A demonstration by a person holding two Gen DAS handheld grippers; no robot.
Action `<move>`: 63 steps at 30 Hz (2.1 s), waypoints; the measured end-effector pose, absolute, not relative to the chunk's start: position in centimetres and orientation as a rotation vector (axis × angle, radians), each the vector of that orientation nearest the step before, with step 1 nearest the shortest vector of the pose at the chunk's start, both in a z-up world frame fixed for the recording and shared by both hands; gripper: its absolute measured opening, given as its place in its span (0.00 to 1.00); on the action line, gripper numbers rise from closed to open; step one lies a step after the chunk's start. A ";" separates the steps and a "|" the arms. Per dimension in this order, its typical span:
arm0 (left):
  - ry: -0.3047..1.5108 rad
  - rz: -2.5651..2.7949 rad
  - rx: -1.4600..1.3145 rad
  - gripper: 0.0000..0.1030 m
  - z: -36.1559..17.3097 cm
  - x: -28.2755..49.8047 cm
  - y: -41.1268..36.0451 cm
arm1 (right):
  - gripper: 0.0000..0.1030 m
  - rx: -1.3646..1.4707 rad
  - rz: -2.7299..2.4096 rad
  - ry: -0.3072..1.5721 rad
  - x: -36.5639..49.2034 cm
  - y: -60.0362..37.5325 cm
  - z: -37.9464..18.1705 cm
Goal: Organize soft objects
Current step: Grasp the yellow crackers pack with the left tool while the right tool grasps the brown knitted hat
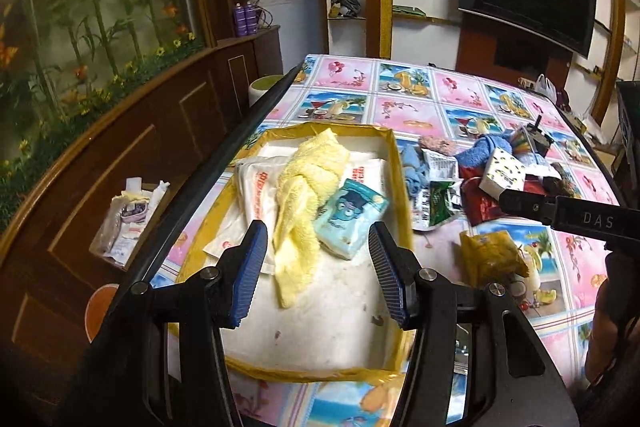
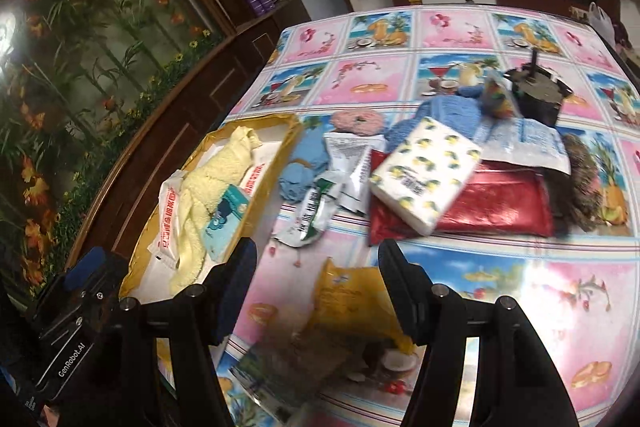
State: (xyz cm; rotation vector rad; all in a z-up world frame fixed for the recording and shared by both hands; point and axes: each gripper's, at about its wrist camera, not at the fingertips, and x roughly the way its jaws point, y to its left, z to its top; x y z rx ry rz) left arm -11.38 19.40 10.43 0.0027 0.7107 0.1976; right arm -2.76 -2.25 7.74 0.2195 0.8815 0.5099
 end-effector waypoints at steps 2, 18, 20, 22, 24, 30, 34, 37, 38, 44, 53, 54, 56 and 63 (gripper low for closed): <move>0.714 0.192 0.018 0.52 10.5 -11.3 18.5 | 0.61 0.229 0.502 0.876 -3.0 -3.5 7.5; 0.853 -0.041 -0.001 0.51 8.0 -9.2 12.6 | 0.62 0.385 0.359 0.848 -2.9 -15.3 5.3; 0.885 -0.092 -0.008 0.51 7.2 -8.2 11.2 | 0.62 0.409 0.338 0.855 -2.8 -16.7 4.8; 0.901 -0.149 0.002 0.51 6.7 -6.9 9.7 | 0.62 0.434 0.324 0.861 -2.9 -18.3 4.3; 0.914 -0.180 0.025 0.51 6.0 -5.4 8.6 | 0.62 0.452 0.312 0.867 -3.1 -19.5 3.9; 1.049 -0.145 -0.059 0.54 2.8 -0.1 8.3 | 0.62 0.474 0.271 0.856 -3.9 -22.2 3.9; 1.144 -0.287 -0.141 0.59 1.5 0.5 7.3 | 0.62 0.492 0.236 0.860 -4.1 -23.8 3.5; 1.163 -0.417 -0.145 0.59 2.1 -0.6 6.0 | 0.62 0.500 0.241 0.881 -4.0 -24.0 2.9; 1.153 -0.429 -0.158 0.59 2.4 -0.9 6.0 | 0.62 0.497 0.248 0.888 -4.0 -23.8 2.7; 1.027 -0.407 -0.034 0.59 4.1 -3.1 4.9 | 0.62 0.488 0.269 0.897 -3.4 -22.8 2.4; 0.976 -0.439 0.145 0.68 2.4 -3.9 1.6 | 0.62 0.443 0.195 0.873 1.3 -22.8 4.3; 0.970 -0.428 0.167 0.70 2.1 -3.9 1.3 | 0.62 0.427 0.188 0.877 1.9 -22.4 4.3; 0.956 -0.394 0.230 0.70 1.6 -4.1 0.8 | 0.62 0.396 0.179 0.892 3.2 -21.5 4.1; 0.994 -0.334 0.182 0.80 0.3 -2.9 2.1 | 0.64 0.315 0.200 0.937 5.6 -18.4 2.9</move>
